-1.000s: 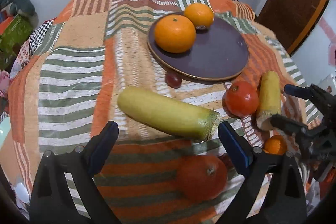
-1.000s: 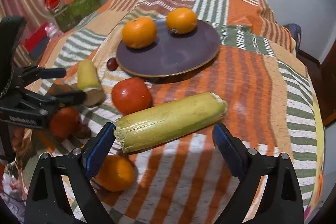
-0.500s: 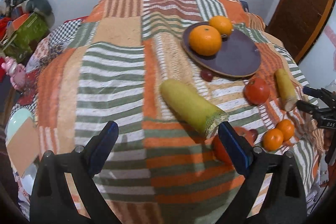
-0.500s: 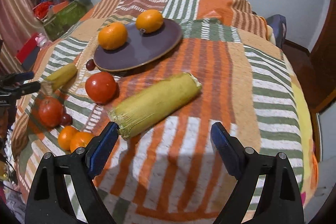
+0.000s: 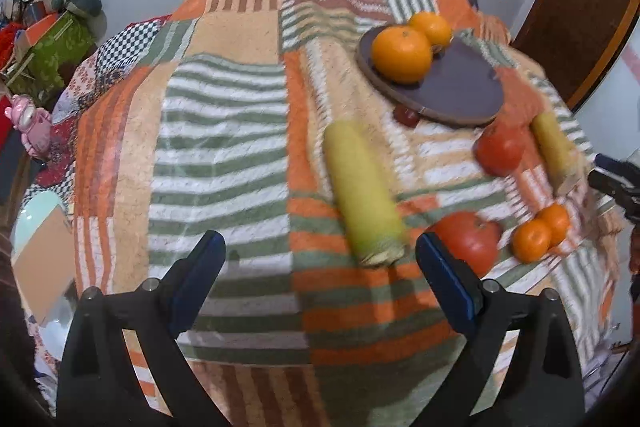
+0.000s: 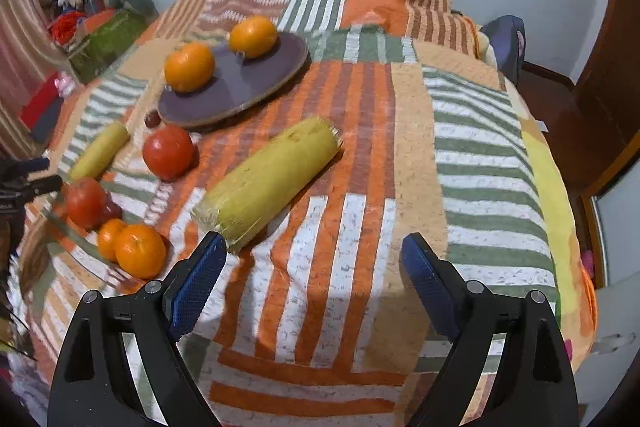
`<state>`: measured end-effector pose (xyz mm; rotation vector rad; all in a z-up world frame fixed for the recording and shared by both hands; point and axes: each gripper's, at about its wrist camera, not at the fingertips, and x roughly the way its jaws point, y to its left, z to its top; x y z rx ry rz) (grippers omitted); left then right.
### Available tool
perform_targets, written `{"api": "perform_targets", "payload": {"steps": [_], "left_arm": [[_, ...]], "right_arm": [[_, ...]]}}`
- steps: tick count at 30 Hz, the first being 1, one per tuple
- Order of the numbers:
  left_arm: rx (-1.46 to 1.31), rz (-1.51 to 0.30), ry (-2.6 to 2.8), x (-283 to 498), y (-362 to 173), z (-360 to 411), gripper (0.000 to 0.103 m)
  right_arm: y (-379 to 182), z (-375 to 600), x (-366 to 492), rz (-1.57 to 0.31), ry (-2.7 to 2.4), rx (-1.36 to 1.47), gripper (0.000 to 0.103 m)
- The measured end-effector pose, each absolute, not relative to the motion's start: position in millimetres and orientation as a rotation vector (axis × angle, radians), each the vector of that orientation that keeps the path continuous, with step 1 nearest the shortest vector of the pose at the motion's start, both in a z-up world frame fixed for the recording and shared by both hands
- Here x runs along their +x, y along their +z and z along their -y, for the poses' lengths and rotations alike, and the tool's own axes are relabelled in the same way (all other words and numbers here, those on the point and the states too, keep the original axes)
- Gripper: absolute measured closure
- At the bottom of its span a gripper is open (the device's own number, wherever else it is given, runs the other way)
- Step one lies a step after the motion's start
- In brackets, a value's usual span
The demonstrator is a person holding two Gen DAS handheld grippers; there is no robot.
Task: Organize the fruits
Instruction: 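Move both tools back toward the yellow cylinders beside the plate, then grasp a yellow cylinder with the left tool while the right tool grasps the other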
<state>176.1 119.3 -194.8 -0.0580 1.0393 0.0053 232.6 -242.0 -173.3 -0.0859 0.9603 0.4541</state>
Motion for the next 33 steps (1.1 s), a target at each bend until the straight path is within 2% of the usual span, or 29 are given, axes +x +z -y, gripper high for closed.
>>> {"api": "perform_targets", "payload": {"steps": [7,8,10,12,14,16,28,30,32,33], "left_arm": [[-0.058,-0.997,0.013,204,-191,-107,0.007],[-0.064,-1.002,0.010,208,-194,-107,0.010],[-0.074,-1.029,0.003,217,-201,-107,0.028],[-0.094,-1.056,-0.007,223,-210,-109,0.037],[-0.108,-1.076,-0.014,228,-217,-111,0.046],[-0.109,-1.092,-0.023,231,-223,-110,0.052],[-0.094,-1.109,-0.039,246,-244,-100,0.052],[-0.104,-1.108,-0.037,250,-245,-101,0.052],[-0.095,-1.103,-0.022,251,-244,-102,0.060],[-0.095,-1.102,-0.024,251,-243,-103,0.061]], "right_arm": [[-165,231,256,-0.921,0.430,-0.020,0.015],[-168,228,260,-0.927,0.433,-0.008,0.016],[-173,221,265,-0.942,0.443,0.005,0.021],[-180,212,271,-0.971,0.454,0.010,0.032],[-189,206,276,-1.005,0.467,0.015,0.038],[-194,203,277,-1.021,0.481,0.022,0.040],[-208,186,281,-1.053,0.508,0.005,0.036],[-207,187,282,-1.051,0.511,0.004,0.039],[-206,189,282,-1.048,0.521,0.014,0.043],[-205,191,282,-1.047,0.527,0.021,0.048]]}}
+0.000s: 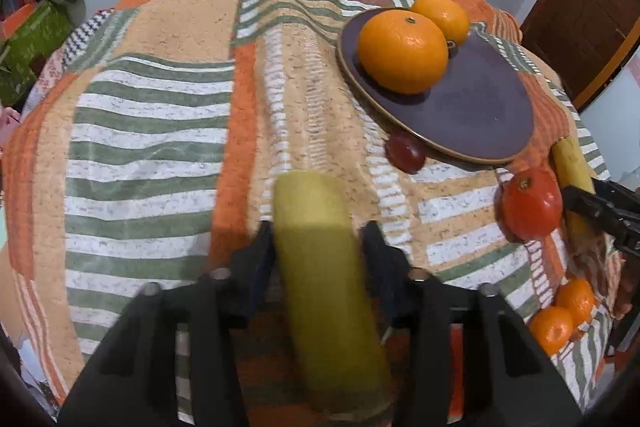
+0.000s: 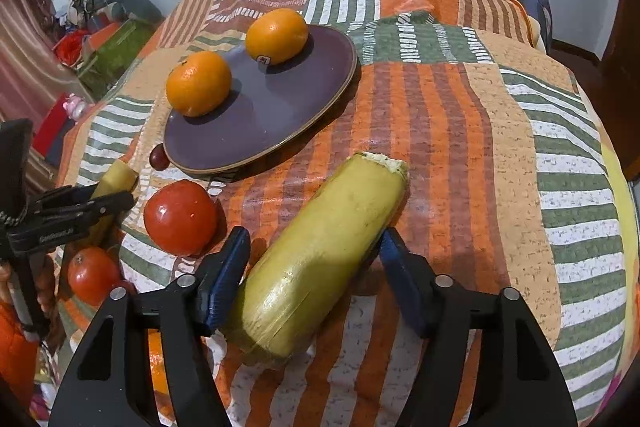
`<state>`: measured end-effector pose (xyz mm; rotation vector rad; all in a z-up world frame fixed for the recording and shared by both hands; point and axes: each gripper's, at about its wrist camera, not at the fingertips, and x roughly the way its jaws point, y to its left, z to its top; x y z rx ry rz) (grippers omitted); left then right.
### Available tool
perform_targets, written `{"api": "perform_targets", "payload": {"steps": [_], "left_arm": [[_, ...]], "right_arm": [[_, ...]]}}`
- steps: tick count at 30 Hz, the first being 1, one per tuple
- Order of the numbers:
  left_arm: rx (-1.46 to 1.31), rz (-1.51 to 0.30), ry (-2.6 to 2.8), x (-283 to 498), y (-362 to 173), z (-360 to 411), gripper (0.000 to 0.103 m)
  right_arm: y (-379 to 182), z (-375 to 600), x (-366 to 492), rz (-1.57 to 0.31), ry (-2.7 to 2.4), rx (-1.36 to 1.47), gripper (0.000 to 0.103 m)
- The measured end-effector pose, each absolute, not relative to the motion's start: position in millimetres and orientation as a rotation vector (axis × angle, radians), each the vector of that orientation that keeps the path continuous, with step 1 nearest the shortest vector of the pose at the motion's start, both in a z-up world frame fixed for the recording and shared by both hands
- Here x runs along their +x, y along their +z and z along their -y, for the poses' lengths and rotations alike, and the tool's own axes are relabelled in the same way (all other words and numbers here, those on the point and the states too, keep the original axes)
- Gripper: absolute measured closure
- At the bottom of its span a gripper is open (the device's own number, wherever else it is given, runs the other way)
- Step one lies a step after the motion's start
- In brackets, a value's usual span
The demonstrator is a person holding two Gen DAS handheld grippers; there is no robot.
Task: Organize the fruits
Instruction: 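Grasp a yellow cylinder with the left tool while the right tool grasps the other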
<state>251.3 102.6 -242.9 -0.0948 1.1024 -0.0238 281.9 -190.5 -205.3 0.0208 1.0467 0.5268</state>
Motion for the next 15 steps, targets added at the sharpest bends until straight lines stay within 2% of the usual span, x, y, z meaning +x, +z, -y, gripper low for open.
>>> {"api": "perform_targets", "payload": {"steps": [3,15], "left_arm": [[-0.138,-1.095,-0.037,247,-237,-109,0.062],[-0.126,-0.942,-0.078,215,-172,-102,0.066]], "right_arm": [[-199,192,278,-1.026,0.545,0.017,0.059],[-170,198,268,-0.908,0.526,-0.005,0.065]]}}
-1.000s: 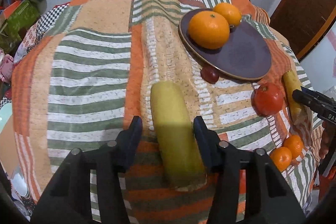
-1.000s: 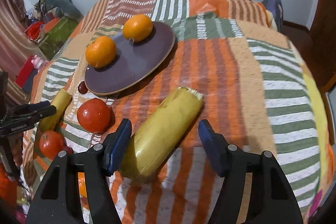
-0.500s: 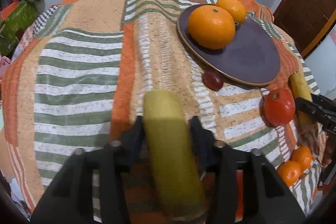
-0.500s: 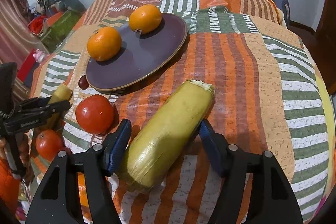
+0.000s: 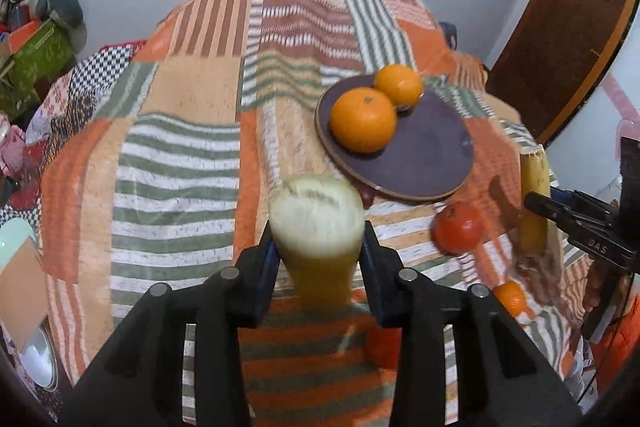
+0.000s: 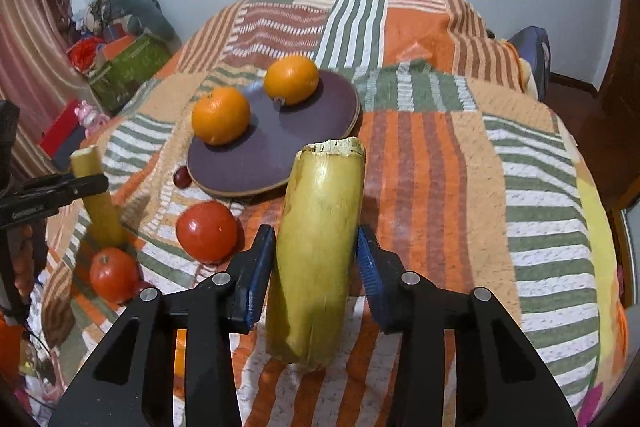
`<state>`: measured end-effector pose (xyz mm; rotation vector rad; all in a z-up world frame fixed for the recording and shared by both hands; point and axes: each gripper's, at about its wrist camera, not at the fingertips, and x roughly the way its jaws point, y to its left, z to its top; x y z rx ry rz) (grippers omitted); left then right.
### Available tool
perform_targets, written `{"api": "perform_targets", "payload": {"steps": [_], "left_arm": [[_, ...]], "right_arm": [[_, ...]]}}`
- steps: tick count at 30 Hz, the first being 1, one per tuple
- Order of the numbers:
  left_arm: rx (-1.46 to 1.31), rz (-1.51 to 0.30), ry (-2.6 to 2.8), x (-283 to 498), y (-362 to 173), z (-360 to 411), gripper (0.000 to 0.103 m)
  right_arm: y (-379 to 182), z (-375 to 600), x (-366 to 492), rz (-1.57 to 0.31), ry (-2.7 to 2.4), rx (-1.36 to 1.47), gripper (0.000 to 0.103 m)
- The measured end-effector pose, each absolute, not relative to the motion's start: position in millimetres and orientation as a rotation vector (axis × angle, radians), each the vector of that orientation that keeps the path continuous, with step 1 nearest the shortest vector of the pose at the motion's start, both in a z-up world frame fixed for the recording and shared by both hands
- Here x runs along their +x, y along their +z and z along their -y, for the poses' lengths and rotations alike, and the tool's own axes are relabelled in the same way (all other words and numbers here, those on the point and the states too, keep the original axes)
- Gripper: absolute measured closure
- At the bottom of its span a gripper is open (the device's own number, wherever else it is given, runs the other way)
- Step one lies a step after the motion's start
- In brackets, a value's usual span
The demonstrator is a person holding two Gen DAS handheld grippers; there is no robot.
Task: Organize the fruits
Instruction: 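Grasp a yellow cylinder with the left tool while the right tool grasps the other, then lift both yellow cylinders onto the plate beside the oranges and release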
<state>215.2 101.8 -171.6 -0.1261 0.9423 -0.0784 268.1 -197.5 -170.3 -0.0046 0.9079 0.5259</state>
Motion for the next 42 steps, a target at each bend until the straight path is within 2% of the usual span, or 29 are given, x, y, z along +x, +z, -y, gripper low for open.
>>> {"api": "perform_targets", "payload": {"steps": [10,20,42], "left_arm": [[-0.102,-0.861,-0.119,216,-138,-82,0.066],[-0.086,-0.834,-0.175,239,-127,-52,0.066],[-0.043,-0.926,-0.287,329,-173,1,0.066]], "right_arm": [[-141,200,269,-0.814,0.508,-0.011,0.067],[-125,189,283,-0.752,0.524,-0.031,0.067],[-151,151,340,-0.795,0.561,-0.161,0.067]]}}
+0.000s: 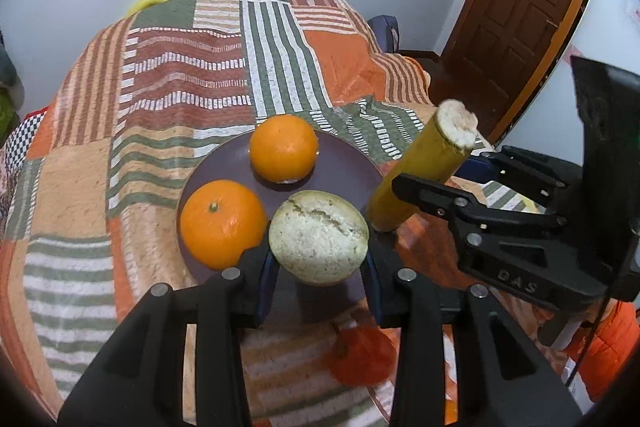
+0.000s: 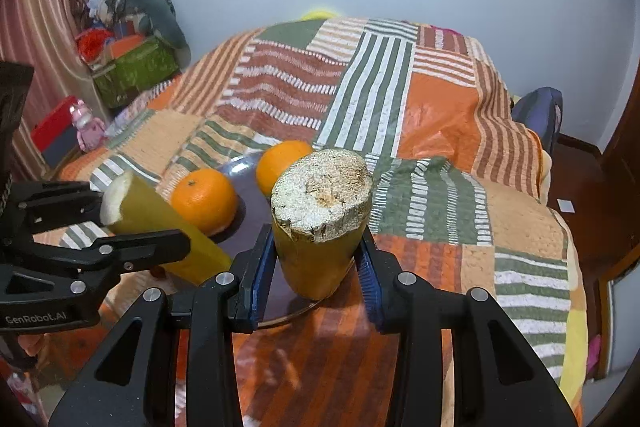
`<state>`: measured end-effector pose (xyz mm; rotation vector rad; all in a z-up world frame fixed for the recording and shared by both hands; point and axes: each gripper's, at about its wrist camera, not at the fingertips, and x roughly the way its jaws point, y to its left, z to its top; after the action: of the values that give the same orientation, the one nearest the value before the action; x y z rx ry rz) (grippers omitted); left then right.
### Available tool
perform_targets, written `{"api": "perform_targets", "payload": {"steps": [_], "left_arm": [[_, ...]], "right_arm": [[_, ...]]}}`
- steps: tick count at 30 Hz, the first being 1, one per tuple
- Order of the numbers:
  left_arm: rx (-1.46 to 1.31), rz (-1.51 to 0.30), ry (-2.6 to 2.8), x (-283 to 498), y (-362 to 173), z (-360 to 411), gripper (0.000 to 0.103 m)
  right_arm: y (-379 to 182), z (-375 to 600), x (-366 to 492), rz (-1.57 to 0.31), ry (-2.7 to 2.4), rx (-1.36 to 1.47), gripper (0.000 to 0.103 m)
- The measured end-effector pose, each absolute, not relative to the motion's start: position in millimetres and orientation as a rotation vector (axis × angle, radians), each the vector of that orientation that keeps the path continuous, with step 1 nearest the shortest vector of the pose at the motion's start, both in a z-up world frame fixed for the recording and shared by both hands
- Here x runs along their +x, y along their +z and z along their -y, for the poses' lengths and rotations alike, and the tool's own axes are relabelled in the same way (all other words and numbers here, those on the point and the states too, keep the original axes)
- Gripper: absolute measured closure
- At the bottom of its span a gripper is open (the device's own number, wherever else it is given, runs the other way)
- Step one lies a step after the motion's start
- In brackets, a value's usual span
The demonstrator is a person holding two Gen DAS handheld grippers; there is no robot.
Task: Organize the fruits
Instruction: 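Lift both yellow cylinders onto the plate beside the oranges and release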
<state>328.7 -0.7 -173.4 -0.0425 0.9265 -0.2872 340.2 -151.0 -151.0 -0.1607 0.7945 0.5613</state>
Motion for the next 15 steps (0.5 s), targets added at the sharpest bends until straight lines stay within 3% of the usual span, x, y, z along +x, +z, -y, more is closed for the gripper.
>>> {"api": "perform_targets", "payload": {"steps": [15], "left_arm": [[-0.086,-0.933,-0.244,376,-185,-17,0.065]], "right_arm": [[-162,132,363,-0.806,0.631,-0.168,0.067]]}}
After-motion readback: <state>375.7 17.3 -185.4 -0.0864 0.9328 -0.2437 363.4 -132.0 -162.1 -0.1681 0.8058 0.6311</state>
